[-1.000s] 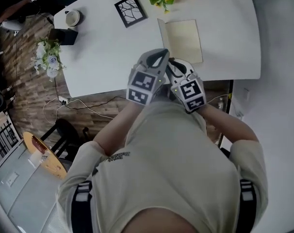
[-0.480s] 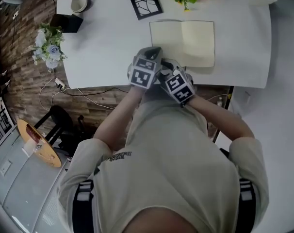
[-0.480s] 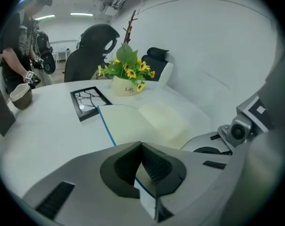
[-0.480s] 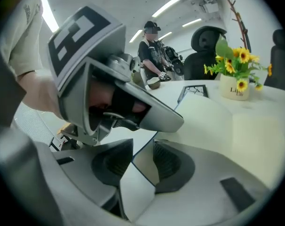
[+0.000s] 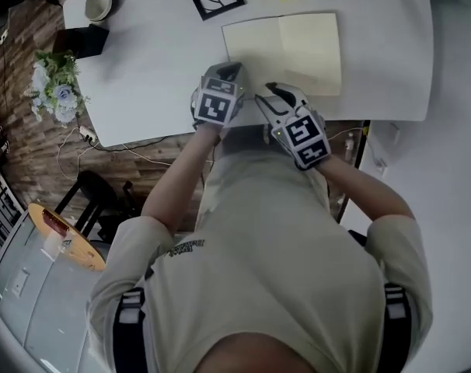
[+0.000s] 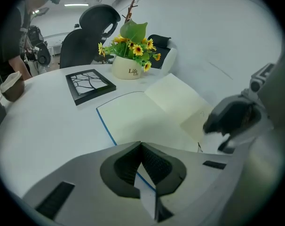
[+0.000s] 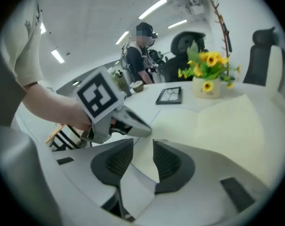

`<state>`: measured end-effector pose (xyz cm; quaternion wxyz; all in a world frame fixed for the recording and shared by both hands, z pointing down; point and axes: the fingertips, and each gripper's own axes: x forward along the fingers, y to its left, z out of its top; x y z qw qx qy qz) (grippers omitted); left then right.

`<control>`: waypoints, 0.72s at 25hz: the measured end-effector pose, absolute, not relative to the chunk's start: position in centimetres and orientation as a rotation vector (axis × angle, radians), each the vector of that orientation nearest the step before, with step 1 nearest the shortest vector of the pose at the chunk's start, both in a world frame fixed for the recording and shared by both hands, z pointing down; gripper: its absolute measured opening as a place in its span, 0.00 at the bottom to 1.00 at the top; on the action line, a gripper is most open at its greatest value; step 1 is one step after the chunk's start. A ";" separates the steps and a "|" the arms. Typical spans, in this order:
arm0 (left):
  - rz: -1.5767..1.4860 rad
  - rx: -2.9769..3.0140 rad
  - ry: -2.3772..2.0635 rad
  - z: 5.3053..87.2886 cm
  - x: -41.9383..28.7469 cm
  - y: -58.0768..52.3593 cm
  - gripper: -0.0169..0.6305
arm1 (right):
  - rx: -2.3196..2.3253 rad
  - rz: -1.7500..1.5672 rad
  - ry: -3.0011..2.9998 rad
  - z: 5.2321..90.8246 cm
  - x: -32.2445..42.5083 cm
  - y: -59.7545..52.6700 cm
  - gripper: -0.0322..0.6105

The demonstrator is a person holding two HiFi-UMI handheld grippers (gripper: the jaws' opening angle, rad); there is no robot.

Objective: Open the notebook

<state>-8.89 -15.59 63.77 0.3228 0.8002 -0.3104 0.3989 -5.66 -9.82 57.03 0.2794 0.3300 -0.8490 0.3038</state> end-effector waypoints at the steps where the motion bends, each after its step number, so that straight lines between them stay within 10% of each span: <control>1: 1.053 2.104 -0.812 63.8 -8.9 -15.5 0.03 | 0.974 0.759 -2.278 55.5 -3.5 -10.7 0.26; 13: 1.067 2.106 -0.818 64.3 -9.0 -15.7 0.03 | 1.323 1.126 -2.046 60.1 12.4 -13.6 0.47; 18: 1.058 2.104 -0.843 64.1 -9.1 -15.8 0.03 | 1.225 1.133 -2.207 57.7 8.1 -13.6 0.22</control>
